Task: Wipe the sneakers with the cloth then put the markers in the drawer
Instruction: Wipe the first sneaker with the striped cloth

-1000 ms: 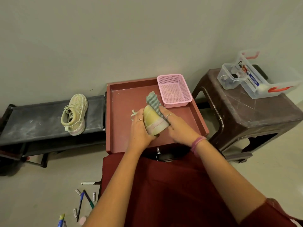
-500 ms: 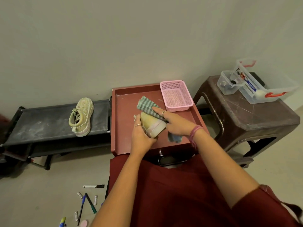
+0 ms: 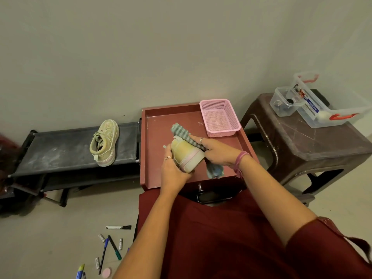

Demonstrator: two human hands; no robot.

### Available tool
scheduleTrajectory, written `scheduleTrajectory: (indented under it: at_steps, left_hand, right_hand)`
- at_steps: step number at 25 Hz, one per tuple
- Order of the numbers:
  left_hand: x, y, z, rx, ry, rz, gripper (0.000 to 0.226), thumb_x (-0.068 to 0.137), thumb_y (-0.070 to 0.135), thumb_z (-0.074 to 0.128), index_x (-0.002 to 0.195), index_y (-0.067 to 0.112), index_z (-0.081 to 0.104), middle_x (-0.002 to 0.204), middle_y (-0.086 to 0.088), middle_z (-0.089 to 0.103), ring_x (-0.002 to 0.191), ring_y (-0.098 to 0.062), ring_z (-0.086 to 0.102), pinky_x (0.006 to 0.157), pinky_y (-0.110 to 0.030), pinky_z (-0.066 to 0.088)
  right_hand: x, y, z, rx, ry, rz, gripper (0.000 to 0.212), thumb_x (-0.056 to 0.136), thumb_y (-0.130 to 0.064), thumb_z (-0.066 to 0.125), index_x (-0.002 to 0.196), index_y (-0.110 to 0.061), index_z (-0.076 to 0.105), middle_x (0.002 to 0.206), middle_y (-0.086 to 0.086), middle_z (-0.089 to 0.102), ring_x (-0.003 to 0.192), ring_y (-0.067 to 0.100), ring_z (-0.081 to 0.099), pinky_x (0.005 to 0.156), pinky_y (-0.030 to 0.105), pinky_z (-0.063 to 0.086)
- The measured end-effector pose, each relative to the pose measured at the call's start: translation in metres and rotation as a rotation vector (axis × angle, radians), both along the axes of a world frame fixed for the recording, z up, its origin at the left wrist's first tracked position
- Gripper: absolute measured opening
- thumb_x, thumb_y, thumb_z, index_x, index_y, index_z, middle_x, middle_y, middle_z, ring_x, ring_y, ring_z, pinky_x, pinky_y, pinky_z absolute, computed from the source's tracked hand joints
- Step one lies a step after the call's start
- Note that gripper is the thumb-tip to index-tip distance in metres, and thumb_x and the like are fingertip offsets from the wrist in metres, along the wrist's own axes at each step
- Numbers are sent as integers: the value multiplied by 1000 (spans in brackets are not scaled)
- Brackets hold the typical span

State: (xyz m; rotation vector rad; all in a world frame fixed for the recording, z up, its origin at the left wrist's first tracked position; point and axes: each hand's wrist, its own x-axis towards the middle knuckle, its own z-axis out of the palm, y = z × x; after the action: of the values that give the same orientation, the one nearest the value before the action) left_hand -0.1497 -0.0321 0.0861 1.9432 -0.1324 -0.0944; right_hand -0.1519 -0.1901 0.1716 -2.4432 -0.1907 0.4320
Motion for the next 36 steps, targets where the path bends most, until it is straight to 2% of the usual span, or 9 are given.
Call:
scheduleTrajectory:
  at_steps: [3,7,9,12,16,21,25,30,36]
  left_hand:
    - [-2,0,3,66,-10,51,72,62,-3,79,120,20,45,98,8,64,83,-3,63,64,-3,44]
    - [-4,-1,-8,252,51,-76,36,97,3,44,132,-2,48,135,-13,54,122,-23,53,92,-7,38]
    - [-3,-7,-6,223,9,-59,34,97,6,48,129,-1,51,123,-6,58,113,-17,55,80,5,27]
    - [2,-13,4,63,59,28,30,82,3,68,110,15,62,95,10,61,96,-13,64,67,0,40]
    - [5,-12,-5,-61,91,8,99,48,-3,83,131,30,40,111,9,65,99,-9,66,82,-30,57]
    - [1,-8,-4,13,44,-4,100,50,2,84,132,32,35,111,4,63,97,-14,65,79,-30,57]
    - [-5,-3,4,-8,17,22,90,58,-1,80,134,22,39,108,7,64,94,-8,64,76,-11,49]
    - [-4,-3,-5,76,49,80,24,94,1,53,117,-1,57,104,-8,66,105,-26,62,72,-4,39]
    - [-4,-6,12,-146,32,93,31,89,0,60,115,15,50,97,14,61,88,-1,64,71,-10,44]
  right_hand:
    - [-27,29,-13,-219,-108,51,68,87,9,37,149,-4,14,158,9,12,146,23,11,115,23,10]
    - [-71,58,-64,-622,-607,49,54,93,-11,22,147,-6,29,155,9,26,143,26,25,110,45,34]
    - [-70,52,-74,-676,-679,22,54,95,-12,21,149,-9,22,157,5,22,144,24,22,113,43,30]
    - [-56,52,-63,-575,-618,-125,56,91,-11,25,146,-10,31,153,5,32,140,25,32,110,43,35]
    - [-35,32,-47,-241,-418,-226,69,83,6,38,149,-8,23,153,9,27,141,27,26,116,39,25]
    - [-24,12,-31,221,-1,-333,77,80,15,37,150,-11,19,153,8,24,141,21,23,112,21,16]
    - [-49,52,-41,-29,-246,-359,77,81,12,45,150,-9,16,156,9,18,145,23,12,117,28,6]
    - [-72,89,-74,-627,-660,-195,54,94,-10,22,147,-3,26,154,14,27,143,29,24,114,46,25]
    - [-52,91,-53,-561,-502,-265,56,91,-17,19,144,-6,35,148,12,38,138,26,35,109,44,33]
